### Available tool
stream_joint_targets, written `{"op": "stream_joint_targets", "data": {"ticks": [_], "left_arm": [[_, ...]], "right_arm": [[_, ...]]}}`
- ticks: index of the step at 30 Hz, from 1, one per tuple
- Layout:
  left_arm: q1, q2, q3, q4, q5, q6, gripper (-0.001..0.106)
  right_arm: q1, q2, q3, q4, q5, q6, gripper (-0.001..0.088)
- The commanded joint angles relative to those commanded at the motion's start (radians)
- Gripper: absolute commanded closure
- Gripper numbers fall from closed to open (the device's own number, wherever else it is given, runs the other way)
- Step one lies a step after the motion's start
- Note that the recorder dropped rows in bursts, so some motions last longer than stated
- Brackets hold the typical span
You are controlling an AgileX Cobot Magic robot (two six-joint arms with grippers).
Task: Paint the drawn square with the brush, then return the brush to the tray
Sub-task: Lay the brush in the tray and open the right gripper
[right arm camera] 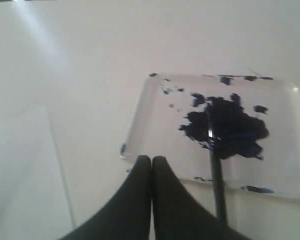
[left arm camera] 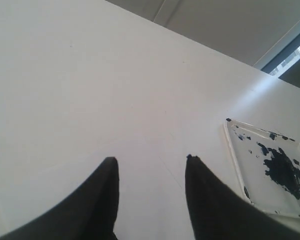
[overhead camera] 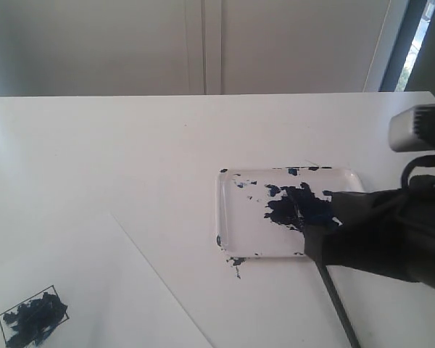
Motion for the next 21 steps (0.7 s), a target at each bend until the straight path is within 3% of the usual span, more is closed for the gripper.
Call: {"op": "stream_joint_targets", "data": {"ticks": [8, 16, 21], "left_arm": [[0.000, 0.000, 0.000, 0.003, 0.041, 0.000, 0.057], [0.000, 0.000, 0.000, 0.003, 0.169, 0.000, 0.057], [0.000, 0.000, 0.000, 0.003, 0.184, 0.000, 0.057]], "right_arm": [[0.000, -0.107, 0.071, 0.030, -0.077, -0.038, 0.0868], [0.000, -0.112, 0.094, 0.070, -0.086, -0.033, 0.0868], [0.000, -0.112, 0.094, 0.070, -0.086, -0.033, 0.0868]]}}
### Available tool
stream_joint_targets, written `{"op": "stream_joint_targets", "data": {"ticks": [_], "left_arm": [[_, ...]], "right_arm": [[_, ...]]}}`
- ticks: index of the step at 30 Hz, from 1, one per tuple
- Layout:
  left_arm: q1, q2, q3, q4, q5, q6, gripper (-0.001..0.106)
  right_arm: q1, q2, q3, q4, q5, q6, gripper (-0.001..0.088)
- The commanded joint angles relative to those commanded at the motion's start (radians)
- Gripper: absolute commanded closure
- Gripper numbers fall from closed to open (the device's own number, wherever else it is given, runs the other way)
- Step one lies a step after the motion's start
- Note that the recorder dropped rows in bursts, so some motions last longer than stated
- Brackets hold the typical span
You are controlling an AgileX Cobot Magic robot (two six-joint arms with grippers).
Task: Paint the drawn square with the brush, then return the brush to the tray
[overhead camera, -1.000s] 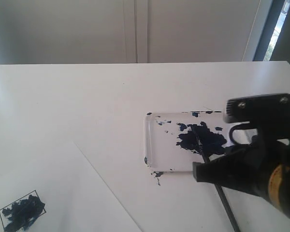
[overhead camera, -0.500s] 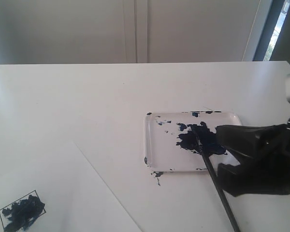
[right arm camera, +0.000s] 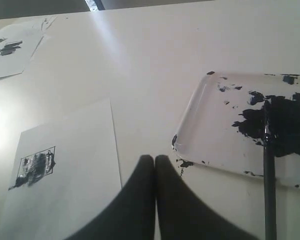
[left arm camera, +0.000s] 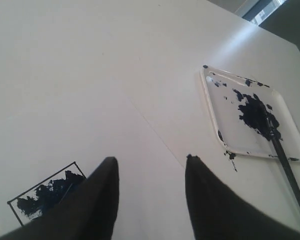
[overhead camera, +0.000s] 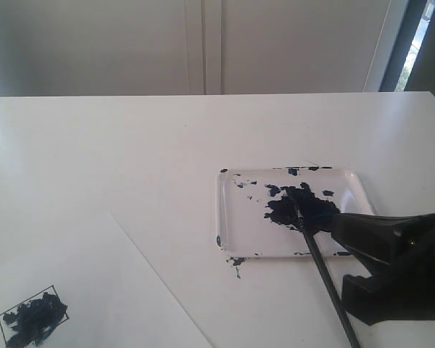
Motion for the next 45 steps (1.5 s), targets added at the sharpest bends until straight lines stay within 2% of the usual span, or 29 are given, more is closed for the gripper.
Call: {"op": "stream_joint_targets", "data": {"ticks": [16, 25, 30, 33, 38, 41, 45], "left_arm": [[-0.002, 0.000, 0.000, 0.000, -0.002, 0.000, 0.057], [-0.011, -0.028, 0.000, 0.004, -0.004, 0.000, 0.057], [-0.011, -0.173, 0.000, 0.004, -0.004, 0.000, 0.057], [-0.011, -0.255, 0.000, 0.004, -0.004, 0.000, 0.057], [-0.011, -0.362, 0.000, 0.004, -0.003, 0.000, 0.057], [-0.011, -0.403, 0.000, 0.004, -0.003, 0.000, 0.057], [-0.011, -0.408, 0.000, 0.004, -0.004, 0.000, 0.057]], "right_arm": [[0.000, -0.002, 0.000, 0.000, 0.000, 0.001, 0.0868], [-0.011, -0.184, 0.000, 0.000, -0.010, 0.001, 0.0868], [-0.123, -0.340, 0.000, 0.000, -0.016, 0.001, 0.0868], [-0.228, -0.430, 0.000, 0.000, -0.016, 0.001, 0.0868], [-0.362, -0.582, 0.006, 0.000, -0.016, 0.001, 0.0868], [-0.427, -0.661, 0.054, -0.002, -0.017, 0.001, 0.0868], [-0.501, -0.661, 0.182, -0.002, -0.013, 0.001, 0.0868]]}}
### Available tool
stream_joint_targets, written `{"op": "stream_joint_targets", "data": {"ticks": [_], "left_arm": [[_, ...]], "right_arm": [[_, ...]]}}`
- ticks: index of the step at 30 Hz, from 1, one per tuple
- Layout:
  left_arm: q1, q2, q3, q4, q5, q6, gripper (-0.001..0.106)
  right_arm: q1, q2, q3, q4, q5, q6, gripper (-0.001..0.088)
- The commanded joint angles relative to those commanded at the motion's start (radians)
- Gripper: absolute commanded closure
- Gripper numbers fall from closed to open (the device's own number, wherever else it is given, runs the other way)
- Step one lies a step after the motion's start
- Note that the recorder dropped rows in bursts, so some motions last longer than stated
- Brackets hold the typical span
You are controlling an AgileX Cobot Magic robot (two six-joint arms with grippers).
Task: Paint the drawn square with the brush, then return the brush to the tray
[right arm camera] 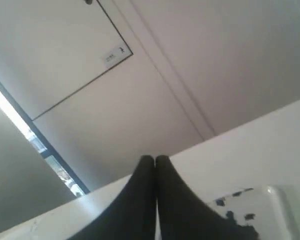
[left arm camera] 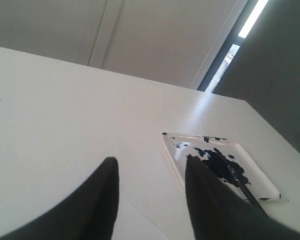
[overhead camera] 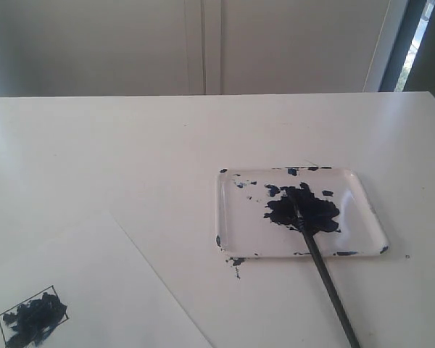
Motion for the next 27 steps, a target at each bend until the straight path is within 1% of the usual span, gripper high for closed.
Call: {"op": "stream_joint_targets", "data": {"ticks": [5, 7, 9, 12, 15, 16, 21, 27], "left_arm": [[0.000, 0.000, 0.017, 0.000, -0.017, 0.000, 0.057], [0.000, 0.000, 0.047, 0.000, -0.041, 0.000, 0.057], [0.000, 0.000, 0.090, 0.000, -0.064, 0.000, 0.057], [0.000, 0.000, 0.172, 0.000, -0.081, 0.000, 0.057], [0.000, 0.000, 0.240, 0.000, -0.081, 0.000, 0.057], [0.000, 0.000, 0.240, 0.003, -0.077, 0.000, 0.057], [0.000, 0.000, 0.240, 0.000, -0.137, 0.004, 0.057], [0.000, 0.000, 0.240, 0.000, -0.137, 0.004, 0.057]], "right_arm": [[-0.044, 0.000, 0.143, 0.000, -0.002, 0.000, 0.0868], [-0.061, 0.000, 0.204, 0.000, -0.005, 0.000, 0.0868], [-0.076, 0.000, 0.236, 0.000, 0.000, 0.000, 0.0868], [-0.091, 0.000, 0.236, -0.001, 0.023, 0.000, 0.0868], [-0.091, 0.000, 0.236, 0.000, 0.023, 0.000, 0.0868], [-0.091, 0.000, 0.236, 0.000, 0.023, 0.000, 0.0868], [-0.091, 0.000, 0.236, 0.000, 0.023, 0.000, 0.0868], [-0.091, 0.000, 0.236, 0.000, 0.023, 0.000, 0.0868]]}}
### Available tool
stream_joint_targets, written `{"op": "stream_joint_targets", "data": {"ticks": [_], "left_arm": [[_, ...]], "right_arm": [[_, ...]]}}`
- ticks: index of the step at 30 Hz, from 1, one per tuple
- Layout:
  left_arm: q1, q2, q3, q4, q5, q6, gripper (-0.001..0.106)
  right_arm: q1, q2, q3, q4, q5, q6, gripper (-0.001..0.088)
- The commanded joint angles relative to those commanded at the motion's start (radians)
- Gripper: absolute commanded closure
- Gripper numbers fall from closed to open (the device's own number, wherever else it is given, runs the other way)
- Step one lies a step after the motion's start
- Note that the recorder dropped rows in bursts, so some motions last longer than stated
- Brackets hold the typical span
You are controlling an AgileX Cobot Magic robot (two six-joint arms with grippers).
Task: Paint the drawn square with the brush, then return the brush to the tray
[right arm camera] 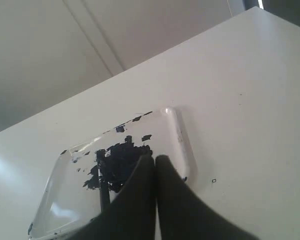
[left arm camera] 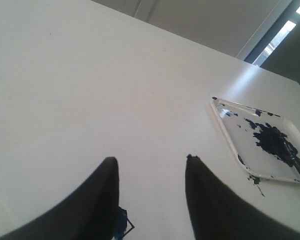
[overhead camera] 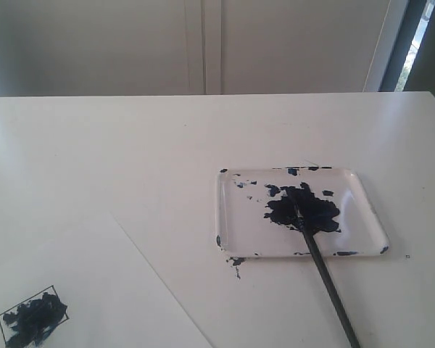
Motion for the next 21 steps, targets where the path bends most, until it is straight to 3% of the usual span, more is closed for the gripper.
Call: {"op": "stream_joint_targets", "data": {"ticks": [13, 18, 21], "left_arm": [[0.000, 0.000, 0.000, 0.000, 0.000, 0.000, 0.057], [0.000, 0.000, 0.000, 0.002, 0.001, 0.000, 0.057], [0.000, 0.000, 0.000, 0.039, 0.009, 0.000, 0.057]], "right_arm": [[0.000, 0.000, 0.000, 0.010, -0.004, 0.000, 0.0868], [0.000, 0.000, 0.000, 0.138, -0.014, 0.000, 0.0868], [0.000, 0.000, 0.000, 0.138, -0.045, 0.000, 0.0868]]}}
